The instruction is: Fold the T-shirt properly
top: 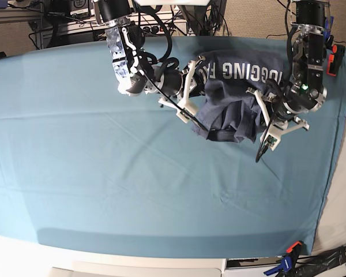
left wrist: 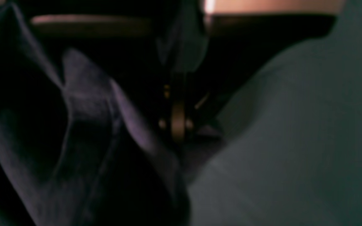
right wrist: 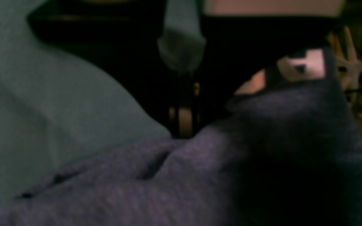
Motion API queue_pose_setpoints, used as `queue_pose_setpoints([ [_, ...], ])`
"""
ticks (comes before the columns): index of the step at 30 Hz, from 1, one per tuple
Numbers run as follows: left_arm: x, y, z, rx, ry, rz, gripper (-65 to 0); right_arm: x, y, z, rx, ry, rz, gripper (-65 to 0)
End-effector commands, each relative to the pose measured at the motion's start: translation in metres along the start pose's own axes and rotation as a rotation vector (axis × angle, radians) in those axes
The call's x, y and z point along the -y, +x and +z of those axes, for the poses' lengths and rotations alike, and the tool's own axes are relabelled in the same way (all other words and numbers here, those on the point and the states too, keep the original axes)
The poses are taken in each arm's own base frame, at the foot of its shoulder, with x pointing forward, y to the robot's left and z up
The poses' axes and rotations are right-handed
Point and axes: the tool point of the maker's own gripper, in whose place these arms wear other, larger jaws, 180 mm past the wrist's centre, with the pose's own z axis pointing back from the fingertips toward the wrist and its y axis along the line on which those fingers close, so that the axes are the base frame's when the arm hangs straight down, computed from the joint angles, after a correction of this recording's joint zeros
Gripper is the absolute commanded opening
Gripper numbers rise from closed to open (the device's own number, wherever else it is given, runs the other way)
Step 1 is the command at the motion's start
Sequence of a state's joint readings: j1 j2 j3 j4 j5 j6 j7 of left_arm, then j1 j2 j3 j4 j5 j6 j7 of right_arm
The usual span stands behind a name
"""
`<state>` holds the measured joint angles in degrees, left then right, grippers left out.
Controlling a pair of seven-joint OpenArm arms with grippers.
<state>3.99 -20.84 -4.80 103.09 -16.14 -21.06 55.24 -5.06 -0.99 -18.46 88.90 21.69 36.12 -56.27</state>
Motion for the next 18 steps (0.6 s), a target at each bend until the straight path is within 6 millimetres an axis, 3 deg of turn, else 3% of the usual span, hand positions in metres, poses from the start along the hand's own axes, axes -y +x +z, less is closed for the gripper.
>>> queue_pose_setpoints([
  [1,-0.014,0.021,0.006,0.058,0.032,-0.022,-65.0,0.023,-0.035,0.005,-0.198,-0.108,0.043,-65.0],
  [7,-0.038,0.05,0.015,0.109,0.082,-0.066,-65.0,0.071,0.011,0.019,-0.151,-0.288,0.109,-65.0],
  [13,-0.028,0.057,0.017,0.134,0.003,-0.049,-54.5,0.127,0.053,0.052,-0.067,-0.494,0.06,-65.0],
  [18,-0.009,0.06,0.018,0.156,-0.099,-0.02,-51.8,0.161,0.057,0.081,-0.011,-0.579,-0.041,-60.1],
])
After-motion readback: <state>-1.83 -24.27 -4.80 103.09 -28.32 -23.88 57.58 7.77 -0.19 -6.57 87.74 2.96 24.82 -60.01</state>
